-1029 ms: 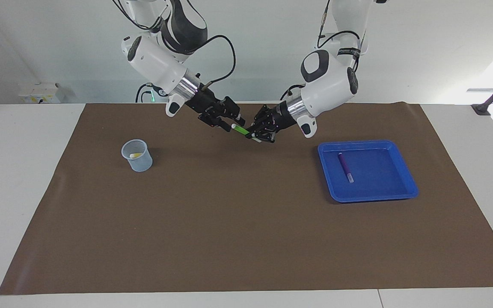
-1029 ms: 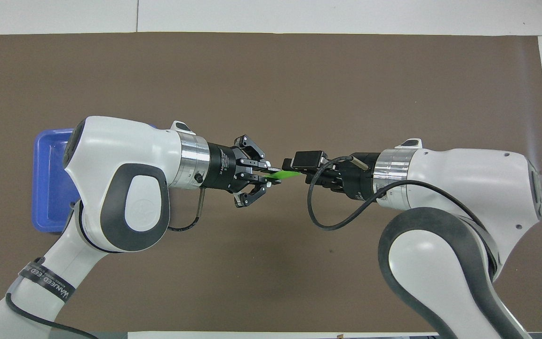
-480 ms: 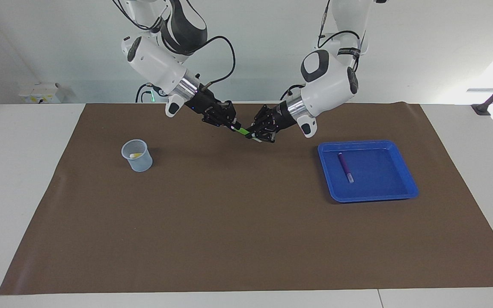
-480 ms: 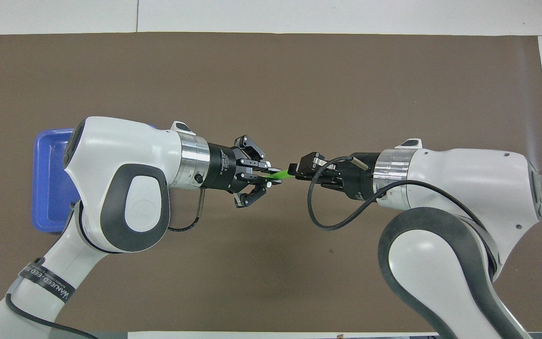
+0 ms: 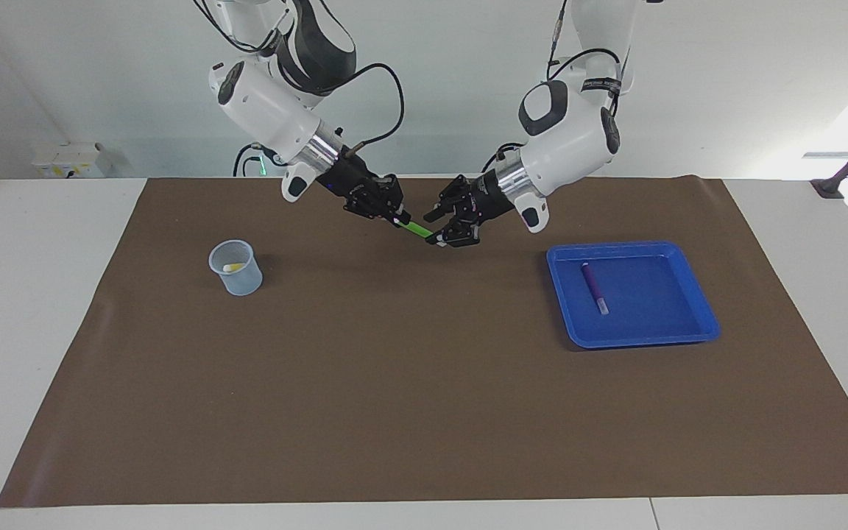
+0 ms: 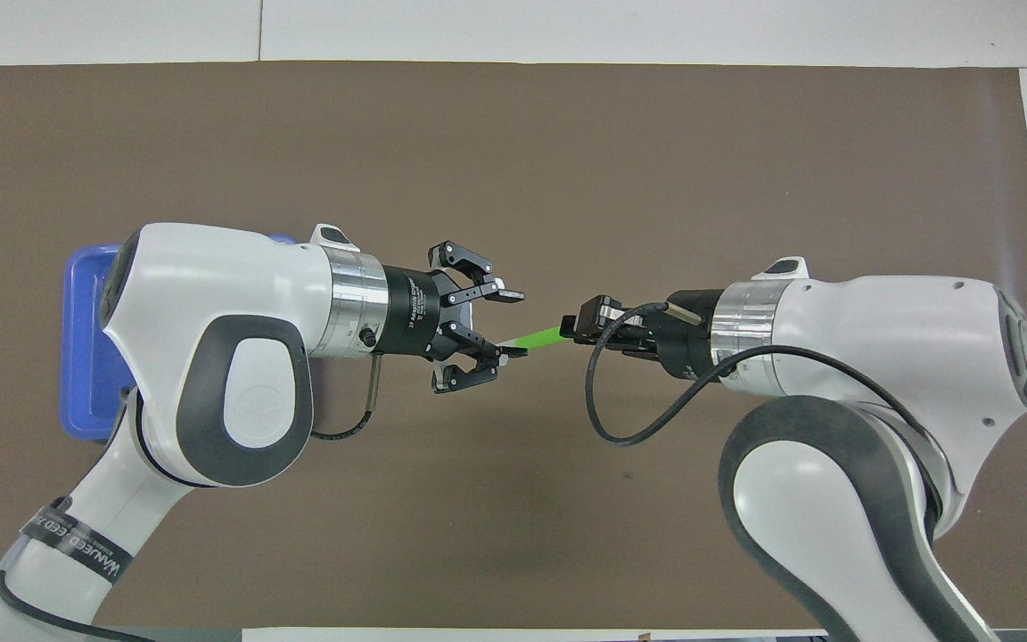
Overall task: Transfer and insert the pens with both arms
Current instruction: 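Carry the green pen to the cup while the left gripper returns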
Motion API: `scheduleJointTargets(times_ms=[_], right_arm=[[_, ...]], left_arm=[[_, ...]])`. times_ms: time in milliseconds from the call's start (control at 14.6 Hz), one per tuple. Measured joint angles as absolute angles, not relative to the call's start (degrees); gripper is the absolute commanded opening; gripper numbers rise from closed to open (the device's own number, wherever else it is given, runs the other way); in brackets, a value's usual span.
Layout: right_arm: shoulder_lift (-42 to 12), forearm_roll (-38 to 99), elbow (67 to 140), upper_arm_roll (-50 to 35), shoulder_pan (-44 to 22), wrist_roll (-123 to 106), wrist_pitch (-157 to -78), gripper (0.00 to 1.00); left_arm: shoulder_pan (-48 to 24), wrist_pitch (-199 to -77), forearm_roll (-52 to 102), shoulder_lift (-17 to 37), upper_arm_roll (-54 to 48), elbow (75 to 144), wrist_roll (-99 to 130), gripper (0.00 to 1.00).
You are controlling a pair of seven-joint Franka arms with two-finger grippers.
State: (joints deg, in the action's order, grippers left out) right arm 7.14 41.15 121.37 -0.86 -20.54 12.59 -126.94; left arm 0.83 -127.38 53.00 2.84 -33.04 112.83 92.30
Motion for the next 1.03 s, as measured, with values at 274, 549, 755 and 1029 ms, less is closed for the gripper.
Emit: scheduleJointTargets(times_ms=[274, 549, 755, 1029], right_arm=[[7.84, 21.40, 112.21, -0.55, -11.38, 5.51, -107.03, 0.00], [6.89, 14.20, 107.92, -0.11, -1.65, -9.03, -99.35, 0.00], [5.76, 7.36, 108.49, -0.01, 1.64, -18.10, -98.35, 0.00], [5.62, 4.25, 113.04, -0.10, 3.52, -23.35, -98.72, 0.00]], left_arm=[[7.36, -119.67, 43.56, 1.89, -32.73, 112.60, 89.61, 1.00], [12.70, -115.45, 31.31, 1.89, -32.51, 112.31, 83.15, 1.00], [15.72, -113.07, 27.52, 1.88, -32.46, 112.46, 71.41, 1.00], [20.01, -111.28, 20.42, 2.01, -32.30, 114.12, 51.33, 1.00]])
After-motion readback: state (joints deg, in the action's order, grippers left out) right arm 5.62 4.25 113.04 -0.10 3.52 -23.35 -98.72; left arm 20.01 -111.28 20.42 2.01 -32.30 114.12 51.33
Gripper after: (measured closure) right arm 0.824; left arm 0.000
